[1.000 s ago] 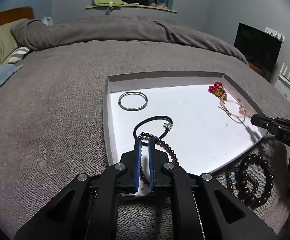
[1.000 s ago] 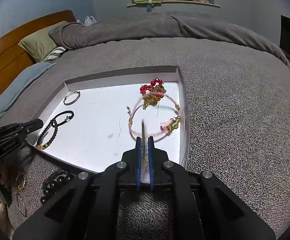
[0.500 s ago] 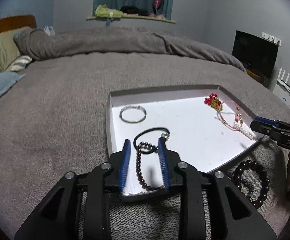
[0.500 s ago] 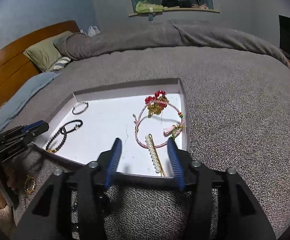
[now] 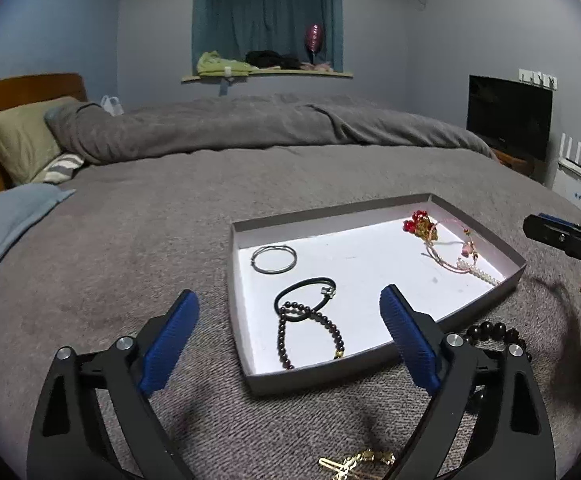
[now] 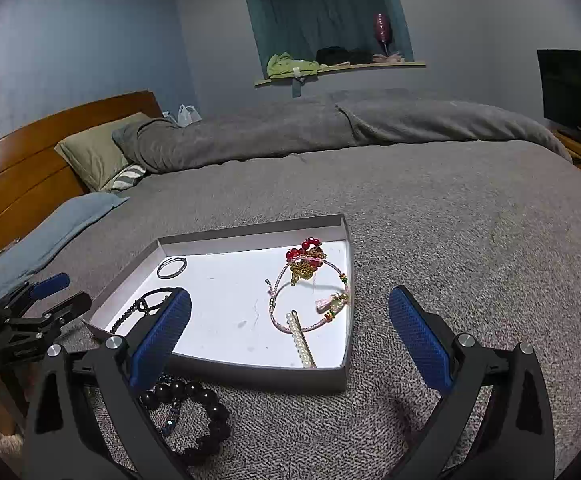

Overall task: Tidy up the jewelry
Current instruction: 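Withdraw both grippers from the tray back over the remaining jewelry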

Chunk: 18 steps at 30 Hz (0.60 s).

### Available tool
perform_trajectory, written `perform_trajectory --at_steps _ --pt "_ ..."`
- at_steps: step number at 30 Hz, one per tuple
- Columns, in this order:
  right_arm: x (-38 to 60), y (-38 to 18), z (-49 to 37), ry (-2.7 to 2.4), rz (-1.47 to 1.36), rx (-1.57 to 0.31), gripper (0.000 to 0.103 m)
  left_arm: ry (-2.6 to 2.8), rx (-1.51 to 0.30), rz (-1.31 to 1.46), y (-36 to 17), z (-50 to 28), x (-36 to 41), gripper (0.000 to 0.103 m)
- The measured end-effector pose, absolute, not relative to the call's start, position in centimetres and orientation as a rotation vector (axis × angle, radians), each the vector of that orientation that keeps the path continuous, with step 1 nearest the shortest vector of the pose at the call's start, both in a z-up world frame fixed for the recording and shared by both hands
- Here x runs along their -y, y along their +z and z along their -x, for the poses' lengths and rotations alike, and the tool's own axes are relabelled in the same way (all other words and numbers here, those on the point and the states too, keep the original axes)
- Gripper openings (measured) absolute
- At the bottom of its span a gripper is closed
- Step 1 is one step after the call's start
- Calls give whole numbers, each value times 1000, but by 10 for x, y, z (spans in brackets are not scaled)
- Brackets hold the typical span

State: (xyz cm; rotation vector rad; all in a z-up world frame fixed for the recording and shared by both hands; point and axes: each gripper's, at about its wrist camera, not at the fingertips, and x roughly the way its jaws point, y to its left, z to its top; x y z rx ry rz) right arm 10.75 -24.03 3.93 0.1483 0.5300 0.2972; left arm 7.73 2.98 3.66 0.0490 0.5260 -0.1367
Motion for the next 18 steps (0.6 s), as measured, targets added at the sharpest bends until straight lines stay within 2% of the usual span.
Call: perform_trajectory --at_steps 18 --pt "233 27 -79 192 -87 -505 98 -95 -525 -32 30 -35 -55 95"
